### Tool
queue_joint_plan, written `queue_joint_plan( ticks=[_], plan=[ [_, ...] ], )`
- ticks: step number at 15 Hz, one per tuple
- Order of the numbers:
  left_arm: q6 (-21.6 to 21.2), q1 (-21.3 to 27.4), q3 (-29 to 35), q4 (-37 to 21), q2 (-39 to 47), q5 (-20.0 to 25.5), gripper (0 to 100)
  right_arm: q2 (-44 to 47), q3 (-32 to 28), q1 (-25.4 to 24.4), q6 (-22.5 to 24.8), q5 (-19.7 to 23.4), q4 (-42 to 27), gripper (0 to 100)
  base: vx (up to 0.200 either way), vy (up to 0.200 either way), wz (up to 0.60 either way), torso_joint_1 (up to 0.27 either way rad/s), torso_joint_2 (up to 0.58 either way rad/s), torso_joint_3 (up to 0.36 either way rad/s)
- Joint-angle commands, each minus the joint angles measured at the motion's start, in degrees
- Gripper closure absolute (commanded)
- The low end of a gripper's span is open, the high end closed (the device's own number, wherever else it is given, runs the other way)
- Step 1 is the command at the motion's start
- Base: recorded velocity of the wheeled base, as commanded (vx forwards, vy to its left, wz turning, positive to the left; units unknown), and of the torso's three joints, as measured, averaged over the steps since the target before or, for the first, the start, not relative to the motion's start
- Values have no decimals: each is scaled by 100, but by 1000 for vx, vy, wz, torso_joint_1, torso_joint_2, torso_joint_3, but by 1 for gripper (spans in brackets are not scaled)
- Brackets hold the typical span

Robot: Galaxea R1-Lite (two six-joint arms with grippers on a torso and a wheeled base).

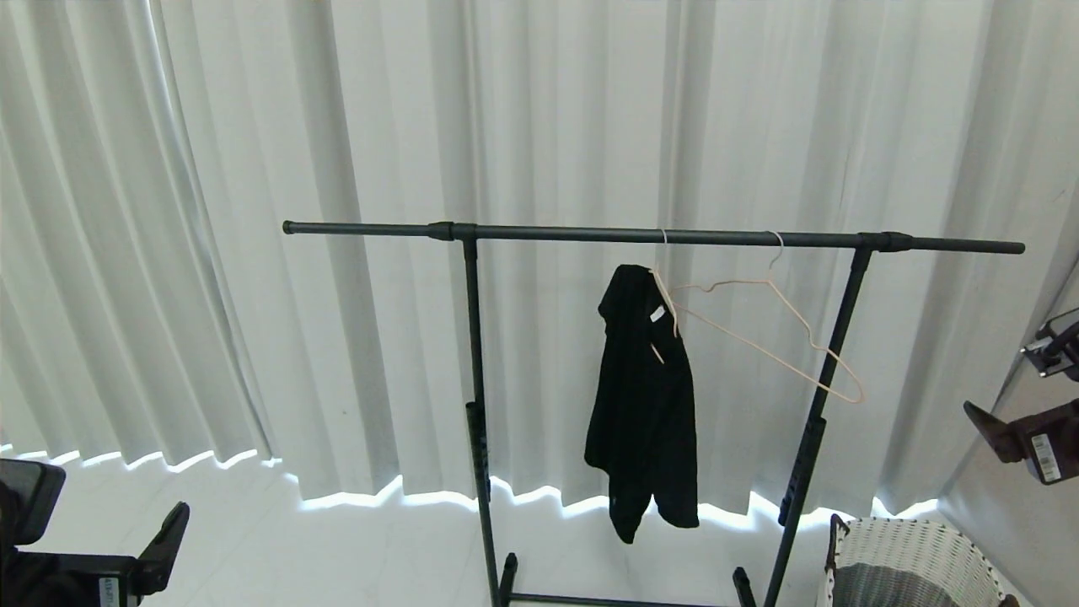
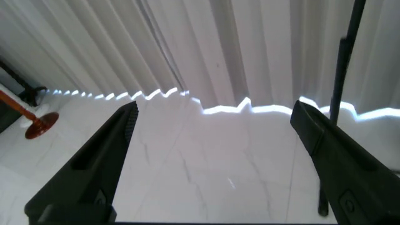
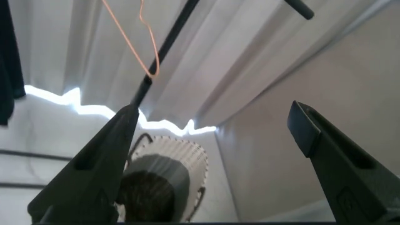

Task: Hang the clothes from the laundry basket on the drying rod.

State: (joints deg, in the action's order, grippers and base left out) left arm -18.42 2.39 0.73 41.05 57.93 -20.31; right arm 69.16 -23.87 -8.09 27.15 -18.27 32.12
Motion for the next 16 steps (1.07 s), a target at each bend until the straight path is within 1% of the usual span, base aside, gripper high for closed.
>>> queue_joint_plan(
  ticks=[1, 3, 4, 7, 8, 9, 10, 14, 16],
  plan=[
    [14, -10, -73, -290, -361, 1, 0, -280, 251, 1, 326, -1, 5, 0, 0, 0, 0, 0, 0, 0],
    [40, -37, -73, -993, -739, 1, 0, -412, 401, 1, 423, -1, 5, 0, 0, 0, 0, 0, 0, 0],
    [23, -37, -73, -1169, -915, 9, 0, -429, 409, 1, 423, -1, 5, 0, 0, 0, 0, 0, 0, 0],
    [23, -46, -73, -2558, -2075, 18, 0, -482, 418, 10, 414, -1, 5, 0, 0, 0, 0, 0, 0, 0],
    [-4, -46, -73, -3076, -2638, 18, 0, -473, 409, 10, 414, -1, 5, 0, 0, 0, 0, 0, 0, 0],
    [-21, -46, -73, -3718, -3279, 27, 0, -473, 418, 10, 414, -1, 5, 0, 0, 0, 0, 0, 0, 0],
    [-21, -37, 6, -3946, -3631, 27, 0, -473, 427, 10, 405, -1, 5, 0, 0, 0, 0, 0, 0, 0],
    [-4, -46, 6, -3946, -3965, 27, 0, -491, 568, 10, 405, -1, 5, 0, 0, 0, 0, 0, 0, 0],
    [23, -46, 6, -3946, -4290, 18, 0, -596, 726, 10, 405, -18, 5, 0, 0, 0, 0, -144, 347, 176]
  ],
)
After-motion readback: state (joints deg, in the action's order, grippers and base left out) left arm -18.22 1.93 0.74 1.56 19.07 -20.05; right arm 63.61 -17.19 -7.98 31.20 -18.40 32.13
